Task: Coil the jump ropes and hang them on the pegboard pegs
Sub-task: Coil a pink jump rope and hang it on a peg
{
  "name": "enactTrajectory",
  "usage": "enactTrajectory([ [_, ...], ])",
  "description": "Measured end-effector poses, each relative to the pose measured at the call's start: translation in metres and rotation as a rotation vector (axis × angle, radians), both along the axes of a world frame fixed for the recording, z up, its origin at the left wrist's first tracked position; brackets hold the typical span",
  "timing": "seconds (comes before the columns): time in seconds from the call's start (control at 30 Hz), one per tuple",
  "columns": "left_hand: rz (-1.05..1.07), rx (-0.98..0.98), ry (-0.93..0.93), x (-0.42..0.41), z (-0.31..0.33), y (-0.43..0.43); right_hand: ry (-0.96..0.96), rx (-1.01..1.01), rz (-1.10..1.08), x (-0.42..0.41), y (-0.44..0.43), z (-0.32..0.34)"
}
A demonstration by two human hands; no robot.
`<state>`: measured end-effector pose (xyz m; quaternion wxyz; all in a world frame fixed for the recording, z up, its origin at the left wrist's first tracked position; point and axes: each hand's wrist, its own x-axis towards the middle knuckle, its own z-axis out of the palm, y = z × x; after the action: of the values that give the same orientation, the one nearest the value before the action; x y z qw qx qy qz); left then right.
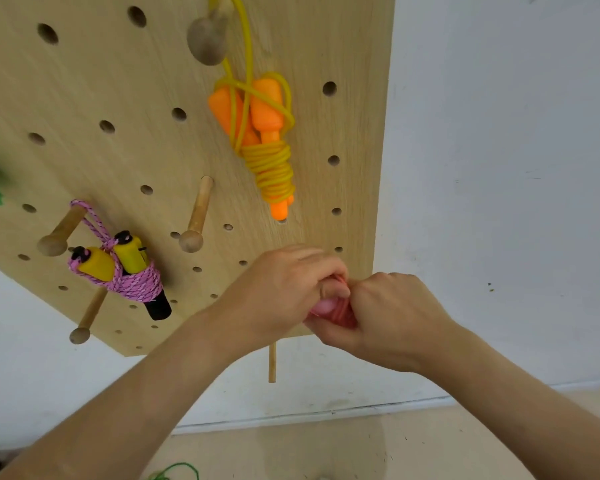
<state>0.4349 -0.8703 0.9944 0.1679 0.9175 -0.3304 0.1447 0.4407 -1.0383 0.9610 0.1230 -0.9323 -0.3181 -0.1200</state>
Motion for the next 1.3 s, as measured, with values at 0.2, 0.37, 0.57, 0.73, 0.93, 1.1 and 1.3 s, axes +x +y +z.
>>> enactTrajectory([
  [0.2, 0.024, -0.410, 0.379, 0.005, 0.011, 0.007, 0.172, 0.072, 0.174, -0.002, -0.017, 0.028],
  [0.37, 0.020, -0.690, 0.787, 0.008, 0.012, 0.012, 0.589, 0.249, 0.368, -0.004, -0.031, 0.043],
  [0.57, 0.198, -0.756, 0.819, -0.008, -0.001, 0.000, 0.640, 0.348, 0.440, -0.013, -0.030, 0.045],
  [0.73, 0.240, -0.781, 0.830, -0.026, -0.014, -0.007, 0.813, 0.801, 0.293, -0.014, -0.023, 0.025],
  [0.93, 0.326, -0.920, 0.629, -0.041, -0.015, 0.020, 0.896, 1.085, 0.116, -0.008, -0.023, 0.005],
  [1.1, 0.374, -1.279, 0.440, -0.057, -0.016, 0.029, 0.940, 1.287, -0.003, -0.020, 0.010, -0.005],
  [1.3, 0.368, -1.591, 0.622, -0.065, -0.022, 0.050, 1.065, 1.469, -0.070, -0.043, 0.054, -0.011],
])
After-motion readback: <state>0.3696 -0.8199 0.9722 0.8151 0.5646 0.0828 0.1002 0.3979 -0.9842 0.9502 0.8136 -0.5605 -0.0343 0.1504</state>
